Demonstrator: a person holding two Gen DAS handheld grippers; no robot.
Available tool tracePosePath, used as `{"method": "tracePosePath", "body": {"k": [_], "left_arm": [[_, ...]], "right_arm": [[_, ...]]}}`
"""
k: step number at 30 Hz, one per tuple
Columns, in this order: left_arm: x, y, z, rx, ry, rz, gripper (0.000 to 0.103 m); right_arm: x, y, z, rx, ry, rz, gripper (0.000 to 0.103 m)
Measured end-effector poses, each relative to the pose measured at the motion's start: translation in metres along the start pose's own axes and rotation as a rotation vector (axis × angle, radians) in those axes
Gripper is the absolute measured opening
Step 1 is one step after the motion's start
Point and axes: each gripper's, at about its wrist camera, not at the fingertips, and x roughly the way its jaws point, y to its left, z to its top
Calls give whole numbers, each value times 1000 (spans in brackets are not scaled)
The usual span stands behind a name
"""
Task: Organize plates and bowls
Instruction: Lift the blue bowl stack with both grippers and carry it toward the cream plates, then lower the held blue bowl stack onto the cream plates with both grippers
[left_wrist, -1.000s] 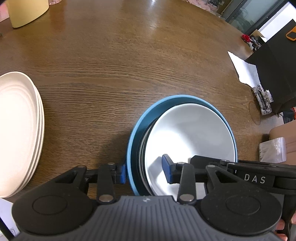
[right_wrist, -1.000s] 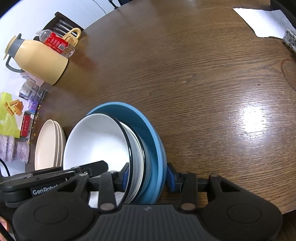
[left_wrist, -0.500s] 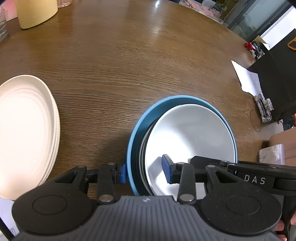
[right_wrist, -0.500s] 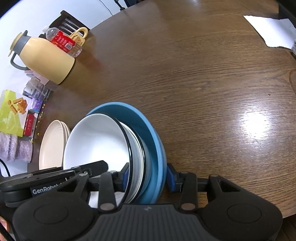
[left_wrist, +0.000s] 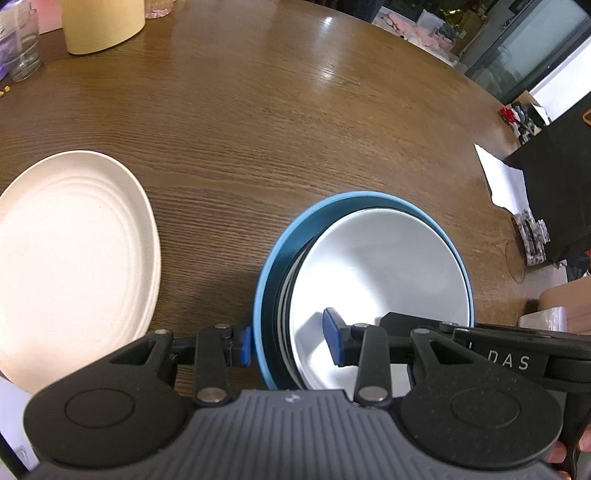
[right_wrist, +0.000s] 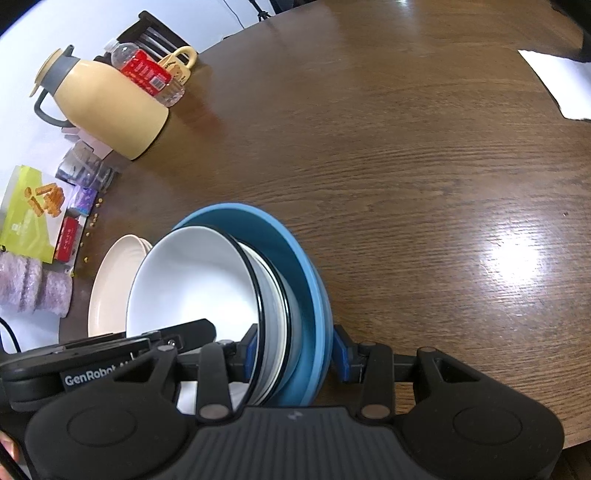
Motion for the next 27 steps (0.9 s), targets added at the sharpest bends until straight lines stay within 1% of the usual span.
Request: {"method": "tracePosePath", "body": {"k": [27], "left_arm": [[-33,48,6,-107,-64,37,37]], "right_arm": [[17,64,22,-114,22,37,39]]}}
